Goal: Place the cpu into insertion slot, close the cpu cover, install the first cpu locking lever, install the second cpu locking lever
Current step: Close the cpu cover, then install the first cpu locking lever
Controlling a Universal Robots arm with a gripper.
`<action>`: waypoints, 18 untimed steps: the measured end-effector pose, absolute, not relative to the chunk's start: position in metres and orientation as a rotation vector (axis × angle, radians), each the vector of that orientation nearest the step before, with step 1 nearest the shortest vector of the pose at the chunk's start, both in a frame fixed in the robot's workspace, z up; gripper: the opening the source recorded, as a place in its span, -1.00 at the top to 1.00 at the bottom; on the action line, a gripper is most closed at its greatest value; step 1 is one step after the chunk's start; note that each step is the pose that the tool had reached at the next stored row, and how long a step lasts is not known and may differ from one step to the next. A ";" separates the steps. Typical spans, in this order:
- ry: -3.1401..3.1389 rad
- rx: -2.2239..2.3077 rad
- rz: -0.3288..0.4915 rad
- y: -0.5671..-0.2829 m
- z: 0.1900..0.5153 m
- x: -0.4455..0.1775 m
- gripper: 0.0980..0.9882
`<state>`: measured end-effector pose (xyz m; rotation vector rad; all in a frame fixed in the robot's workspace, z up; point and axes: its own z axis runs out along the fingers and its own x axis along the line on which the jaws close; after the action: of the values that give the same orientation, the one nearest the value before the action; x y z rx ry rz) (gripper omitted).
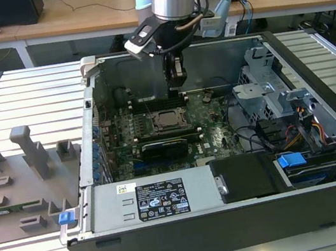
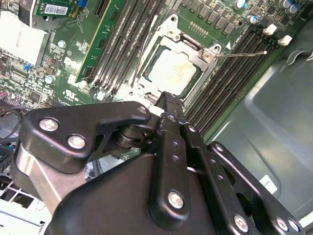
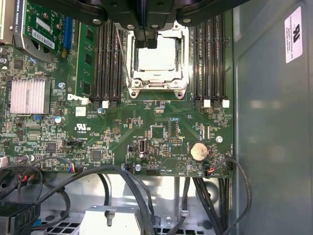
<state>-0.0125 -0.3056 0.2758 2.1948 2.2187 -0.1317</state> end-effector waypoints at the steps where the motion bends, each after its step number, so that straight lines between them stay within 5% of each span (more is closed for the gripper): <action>1: 2.219 2.195 -0.132 -0.306 0.276 -0.013 0.98; 18: 2.352 2.043 -0.129 -0.306 0.276 -0.012 0.98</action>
<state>-0.0125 -0.3056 0.2760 2.0433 2.3519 -0.1294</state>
